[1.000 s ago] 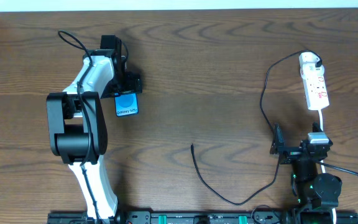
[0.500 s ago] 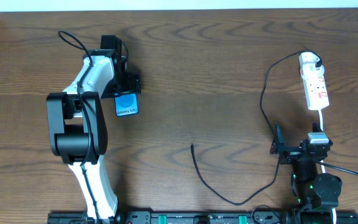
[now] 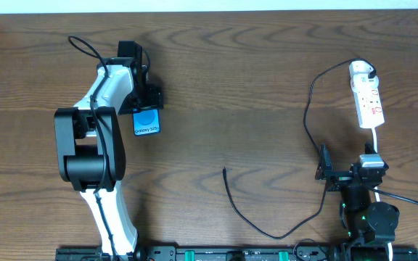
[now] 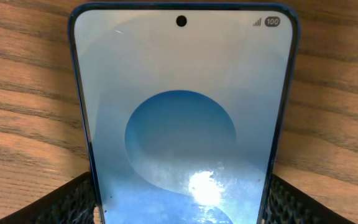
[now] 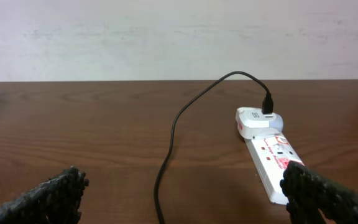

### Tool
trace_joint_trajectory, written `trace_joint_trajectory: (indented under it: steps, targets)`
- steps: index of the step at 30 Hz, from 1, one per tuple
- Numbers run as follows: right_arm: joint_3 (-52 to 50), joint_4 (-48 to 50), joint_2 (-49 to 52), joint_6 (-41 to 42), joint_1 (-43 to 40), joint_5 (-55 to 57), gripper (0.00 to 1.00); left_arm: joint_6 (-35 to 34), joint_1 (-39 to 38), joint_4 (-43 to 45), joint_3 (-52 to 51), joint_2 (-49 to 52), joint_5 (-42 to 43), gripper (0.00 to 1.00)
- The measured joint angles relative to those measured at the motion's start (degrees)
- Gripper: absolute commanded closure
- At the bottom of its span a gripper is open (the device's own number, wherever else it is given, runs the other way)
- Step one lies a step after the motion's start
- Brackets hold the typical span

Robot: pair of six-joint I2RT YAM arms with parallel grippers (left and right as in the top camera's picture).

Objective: Plug charger to phone and switch on socket
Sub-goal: 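Close the left gripper on the phone's top end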

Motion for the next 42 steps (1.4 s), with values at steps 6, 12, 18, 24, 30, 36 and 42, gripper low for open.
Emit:
trace_joint_trajectory:
  steps: [6,12,18,24,30,36,42]
  targets:
    - [0.0,0.0,0.0,0.0,-0.02,0.0,0.01,0.0,-0.02,0.0,0.0,-0.04,-0.04,0.22]
    - [0.0,0.0,0.0,0.02,-0.02,0.0,0.01,0.0,-0.02,0.0,0.0,-0.04,-0.09,0.23]
    - [0.0,0.0,0.0,0.0,0.0,0.0,0.01,0.0,-0.04,0.0,-0.02,-0.07,-0.11,0.28]
    - [0.0,0.0,0.0,0.02,0.0,0.0,0.01,0.0,-0.07,-0.02,-0.02,-0.09,-0.13,0.31]
    - [0.0,0.0,0.0,0.02,0.0,0.0,0.01,0.0,-0.07,-0.02,-0.02,-0.09,-0.13,0.41]
    - [0.0,0.0,0.0,0.02,0.0,0.0,0.01,0.0,-0.07,0.0,-0.02,-0.09,-0.13,0.66]
    - [0.0,0.0,0.0,0.02,0.0,0.0,0.01,0.0,-0.07,0.0,-0.02,-0.09,-0.13,0.93]
